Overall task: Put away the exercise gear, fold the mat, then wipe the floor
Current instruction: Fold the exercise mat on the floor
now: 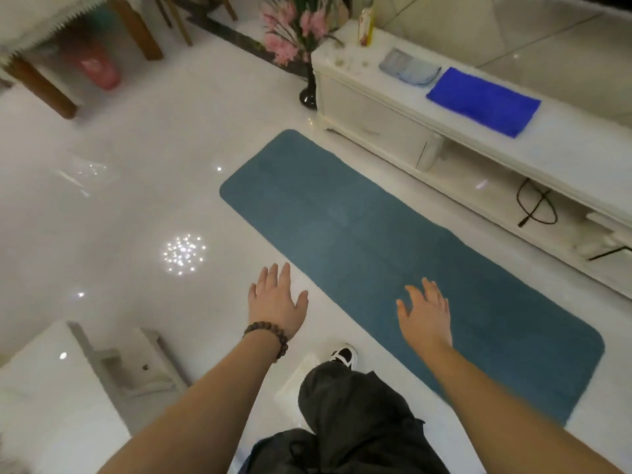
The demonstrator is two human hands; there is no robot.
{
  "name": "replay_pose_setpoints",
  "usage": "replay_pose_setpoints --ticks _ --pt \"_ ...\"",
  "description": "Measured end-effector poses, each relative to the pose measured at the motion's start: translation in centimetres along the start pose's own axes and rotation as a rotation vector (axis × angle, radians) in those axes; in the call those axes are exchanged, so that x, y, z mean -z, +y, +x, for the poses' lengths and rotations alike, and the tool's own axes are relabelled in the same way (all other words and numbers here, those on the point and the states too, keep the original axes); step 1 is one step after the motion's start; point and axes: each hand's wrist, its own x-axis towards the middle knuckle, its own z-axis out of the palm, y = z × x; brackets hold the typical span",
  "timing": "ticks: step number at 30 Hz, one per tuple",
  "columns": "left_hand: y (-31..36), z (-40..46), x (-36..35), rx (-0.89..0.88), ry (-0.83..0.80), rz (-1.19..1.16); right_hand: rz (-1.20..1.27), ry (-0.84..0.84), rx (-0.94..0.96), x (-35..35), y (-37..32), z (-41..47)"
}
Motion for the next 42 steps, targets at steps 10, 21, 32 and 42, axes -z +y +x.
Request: replay_pose_setpoints --ticks 10,21,32,42 --pt "4.4 13.8 4.1 -0.246 -0.054 0.088 0.052 0.023 -0.200 2.2 -2.9 6.9" --pt "7.1 29.1 2.7 -0.534 -0.148 0.152 0.164 0.139 -0.469 -1.9 -3.8 14.8" --pt "10.1 45.8 -21.6 -0.662 -0.213 0.190 0.228 0.271 -0.522 -19.4 5.7 33.6" --pt "13.1 57.4 -47.8 -0.687 -0.176 0.099 0.025 0.337 -0.322 -34.3 19.5 49.8"
